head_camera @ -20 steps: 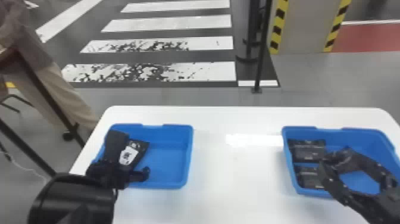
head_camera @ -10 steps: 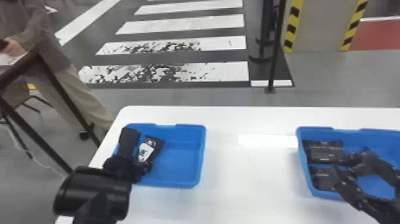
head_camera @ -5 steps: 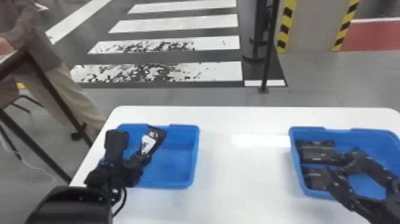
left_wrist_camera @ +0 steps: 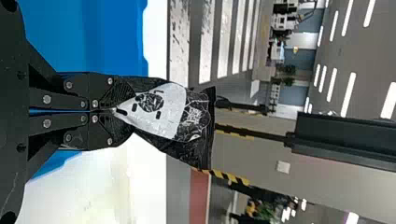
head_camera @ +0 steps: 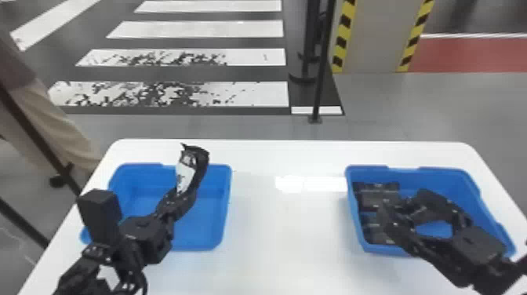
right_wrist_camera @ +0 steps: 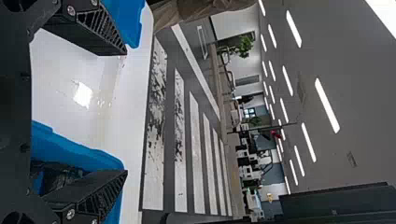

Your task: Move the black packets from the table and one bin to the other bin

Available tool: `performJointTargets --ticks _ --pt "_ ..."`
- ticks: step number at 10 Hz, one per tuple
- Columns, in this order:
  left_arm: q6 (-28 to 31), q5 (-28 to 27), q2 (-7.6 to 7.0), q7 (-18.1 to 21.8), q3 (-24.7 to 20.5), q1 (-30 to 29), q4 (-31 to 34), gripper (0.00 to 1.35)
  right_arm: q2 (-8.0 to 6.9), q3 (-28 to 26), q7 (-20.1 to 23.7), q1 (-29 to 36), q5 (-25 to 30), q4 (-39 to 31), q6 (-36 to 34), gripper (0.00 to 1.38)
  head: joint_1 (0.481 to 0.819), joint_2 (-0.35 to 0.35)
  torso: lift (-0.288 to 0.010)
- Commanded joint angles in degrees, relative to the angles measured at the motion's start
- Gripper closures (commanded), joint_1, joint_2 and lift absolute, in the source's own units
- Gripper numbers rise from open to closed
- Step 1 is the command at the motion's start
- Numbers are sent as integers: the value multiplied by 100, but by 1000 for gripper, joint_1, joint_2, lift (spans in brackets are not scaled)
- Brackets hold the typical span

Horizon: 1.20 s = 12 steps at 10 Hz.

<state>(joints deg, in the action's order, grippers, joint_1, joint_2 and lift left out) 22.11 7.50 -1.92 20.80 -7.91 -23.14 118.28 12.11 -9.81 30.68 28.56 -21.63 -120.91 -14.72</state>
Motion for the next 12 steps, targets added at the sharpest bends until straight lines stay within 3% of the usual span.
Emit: performJointTargets --ticks 1,3,7,11,12 --pt "-298 164 16 74 208 -203 -8 1208 54 101 -1 -156 -168 -431 -496 121 695 20 -110" --pt "-411 176 -46 100 677 -160 -8 1208 213 615 149 -859 -659 -502 -1087 116 695 20 -110" --pt "-580 576 -213 206 1374 65 -8 1208 406 1518 316 -2139 -887 -66 -1860 116 695 37 -110" --pt "-692 884 -353 258 1876 233 -8 1208 555 2455 316 -3053 -945 848 -1706 122 695 50 -110" --pt "-706 896 -353 258 1888 233 -8 1208 564 2569 307 -3193 -865 1003 -1593 177 695 47 -110"
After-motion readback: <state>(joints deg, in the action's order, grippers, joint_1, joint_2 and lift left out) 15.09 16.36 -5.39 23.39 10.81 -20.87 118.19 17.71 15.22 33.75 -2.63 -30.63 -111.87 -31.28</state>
